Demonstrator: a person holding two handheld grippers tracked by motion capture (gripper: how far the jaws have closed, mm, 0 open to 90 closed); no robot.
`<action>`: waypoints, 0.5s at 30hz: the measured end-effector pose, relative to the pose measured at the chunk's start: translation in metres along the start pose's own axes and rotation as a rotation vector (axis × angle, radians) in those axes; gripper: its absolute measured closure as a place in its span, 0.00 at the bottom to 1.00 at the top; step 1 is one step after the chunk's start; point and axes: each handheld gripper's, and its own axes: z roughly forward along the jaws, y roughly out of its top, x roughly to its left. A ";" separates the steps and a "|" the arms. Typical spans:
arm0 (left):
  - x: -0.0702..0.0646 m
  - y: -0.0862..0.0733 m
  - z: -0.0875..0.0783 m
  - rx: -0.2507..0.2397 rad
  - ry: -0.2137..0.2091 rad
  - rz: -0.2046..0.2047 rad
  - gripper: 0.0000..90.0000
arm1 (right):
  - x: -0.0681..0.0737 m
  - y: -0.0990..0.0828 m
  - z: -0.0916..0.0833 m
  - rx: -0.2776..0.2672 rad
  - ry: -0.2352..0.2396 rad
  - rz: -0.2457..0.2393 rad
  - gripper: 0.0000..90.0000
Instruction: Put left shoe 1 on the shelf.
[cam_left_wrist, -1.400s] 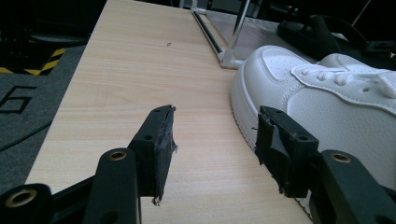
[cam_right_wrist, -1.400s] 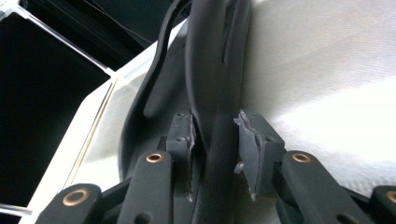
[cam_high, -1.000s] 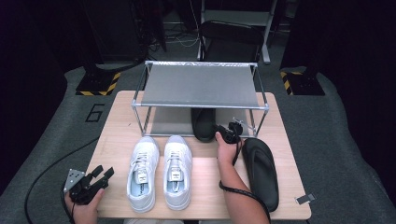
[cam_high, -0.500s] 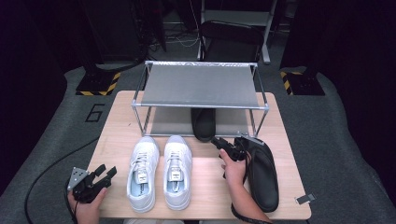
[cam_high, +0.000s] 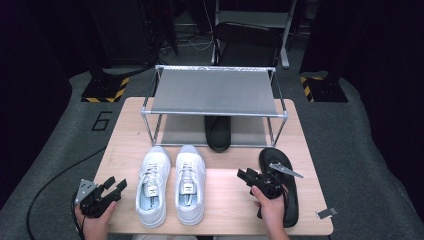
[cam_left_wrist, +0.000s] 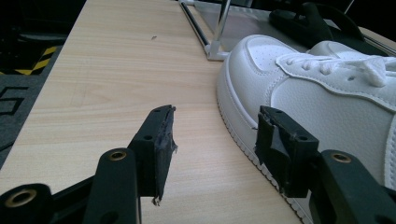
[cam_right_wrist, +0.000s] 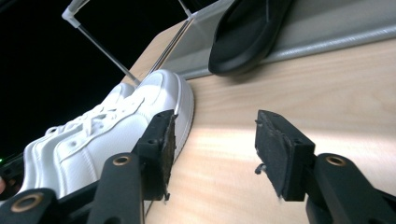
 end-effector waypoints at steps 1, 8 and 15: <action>0.000 0.000 0.000 0.000 0.000 0.000 0.51 | 0.000 0.000 0.000 0.000 0.000 0.000 0.52; -0.001 0.001 0.002 -0.007 0.003 -0.003 0.51 | -0.007 -0.001 -0.032 -0.057 0.040 0.005 0.52; -0.001 0.001 0.006 0.000 0.003 -0.003 0.51 | -0.018 -0.013 -0.068 -0.114 -0.078 -0.036 0.51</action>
